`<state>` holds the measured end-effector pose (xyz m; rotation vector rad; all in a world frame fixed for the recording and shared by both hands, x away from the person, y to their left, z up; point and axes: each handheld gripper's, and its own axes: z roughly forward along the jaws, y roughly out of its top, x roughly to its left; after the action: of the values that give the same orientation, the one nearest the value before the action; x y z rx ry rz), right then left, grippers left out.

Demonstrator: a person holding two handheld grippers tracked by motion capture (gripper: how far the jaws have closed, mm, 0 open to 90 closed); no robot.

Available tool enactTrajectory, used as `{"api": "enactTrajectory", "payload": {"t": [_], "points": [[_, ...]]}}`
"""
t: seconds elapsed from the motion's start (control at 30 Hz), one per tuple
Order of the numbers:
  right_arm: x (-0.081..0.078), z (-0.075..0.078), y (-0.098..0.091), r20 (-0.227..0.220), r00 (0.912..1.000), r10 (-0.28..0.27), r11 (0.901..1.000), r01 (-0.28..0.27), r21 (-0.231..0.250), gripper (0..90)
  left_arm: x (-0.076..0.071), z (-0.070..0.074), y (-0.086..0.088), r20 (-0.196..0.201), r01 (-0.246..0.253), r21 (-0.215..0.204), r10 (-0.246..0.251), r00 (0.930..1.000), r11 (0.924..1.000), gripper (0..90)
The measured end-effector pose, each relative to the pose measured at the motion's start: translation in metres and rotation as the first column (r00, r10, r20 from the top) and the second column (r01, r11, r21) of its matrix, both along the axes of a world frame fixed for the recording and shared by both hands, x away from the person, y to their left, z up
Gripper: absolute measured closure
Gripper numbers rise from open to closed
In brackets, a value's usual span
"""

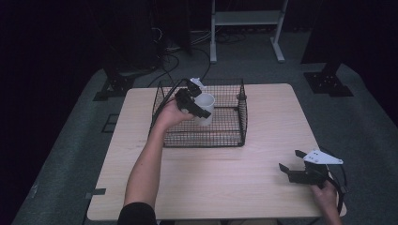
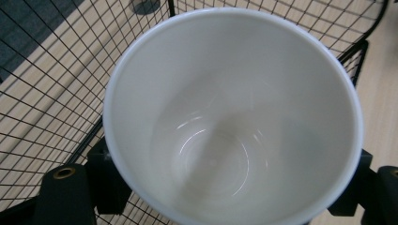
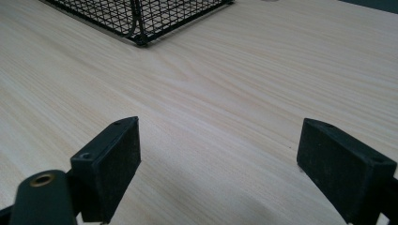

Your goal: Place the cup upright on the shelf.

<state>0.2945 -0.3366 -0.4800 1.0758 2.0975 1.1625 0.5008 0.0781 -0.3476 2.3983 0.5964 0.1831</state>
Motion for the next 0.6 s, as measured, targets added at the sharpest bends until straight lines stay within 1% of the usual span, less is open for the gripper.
{"api": "enactTrajectory", "payload": {"t": [0.17, 0.23, 0.37, 0.43, 0.6], "points": [[0.0, 0.0, 0.0, 0.0, 1.0, 0.001, 1.0, -0.001, 0.001, 13.1, 0.006, -0.011, -0.002, -0.021, -0.014, -0.004, 0.014, 0.9997, 0.9999, 20.9], [0.0, 0.0, 0.0, 0.0, 1.0, 0.002, 1.0, -0.002, 0.002, 13.1, 0.009, -0.017, -0.004, -0.029, -0.016, 0.008, 0.016, 0.9995, 0.9998, 20.9], [0.0, 0.0, 0.0, 0.001, 1.0, 0.001, 1.0, -0.001, 0.003, 13.1, 0.01, -0.02, -0.006, -0.024, -0.02, 0.0, 0.02, 0.9995, 0.9998, 20.9], [0.0, 0.0, 0.0, 0.0, 1.0, 0.002, 1.0, -0.002, 0.003, 13.1, 0.012, -0.022, -0.007, -0.033, -0.019, -0.002, 0.019, 0.9993, 0.9998, 20.9], [0.0, 0.0, 0.0, 0.001, 1.0, 0.002, 1.0, -0.002, 0.004, 13.1, 0.015, -0.029, -0.01, -0.046, -0.025, 0.009, 0.025, 0.9986, 0.9997, 20.9]]}}
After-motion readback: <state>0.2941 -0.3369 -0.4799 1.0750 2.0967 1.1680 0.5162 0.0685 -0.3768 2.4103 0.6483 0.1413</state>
